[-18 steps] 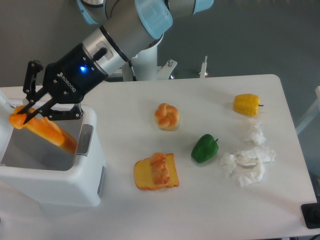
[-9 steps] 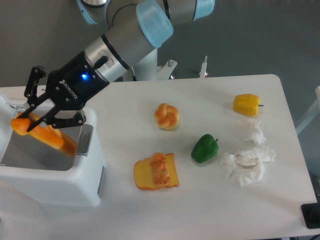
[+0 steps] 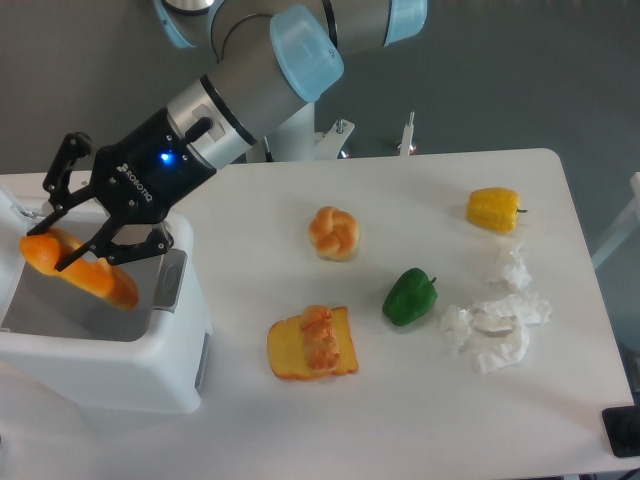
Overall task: Place the long bread in the trash can
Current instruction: 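Open the gripper to release the loaf into the bin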
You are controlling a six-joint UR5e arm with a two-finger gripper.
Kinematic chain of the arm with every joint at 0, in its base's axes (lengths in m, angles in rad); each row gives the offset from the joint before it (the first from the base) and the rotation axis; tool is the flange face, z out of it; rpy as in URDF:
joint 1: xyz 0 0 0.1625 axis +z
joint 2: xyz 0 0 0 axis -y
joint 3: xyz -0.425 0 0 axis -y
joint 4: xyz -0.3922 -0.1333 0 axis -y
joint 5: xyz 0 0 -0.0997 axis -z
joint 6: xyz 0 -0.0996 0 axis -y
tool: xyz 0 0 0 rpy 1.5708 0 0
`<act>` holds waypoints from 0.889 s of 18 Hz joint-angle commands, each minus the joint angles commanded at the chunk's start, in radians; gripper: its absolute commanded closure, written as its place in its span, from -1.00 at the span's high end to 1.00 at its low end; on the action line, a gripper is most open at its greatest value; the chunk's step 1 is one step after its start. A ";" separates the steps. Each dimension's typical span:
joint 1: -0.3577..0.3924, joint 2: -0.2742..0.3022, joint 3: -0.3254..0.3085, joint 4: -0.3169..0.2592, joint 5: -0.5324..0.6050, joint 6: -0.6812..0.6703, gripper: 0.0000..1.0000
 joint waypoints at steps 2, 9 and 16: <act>0.000 0.000 0.002 0.000 0.000 -0.002 -0.06; 0.000 0.005 0.000 0.000 0.000 0.000 0.10; 0.000 0.008 0.002 0.000 0.000 0.000 0.13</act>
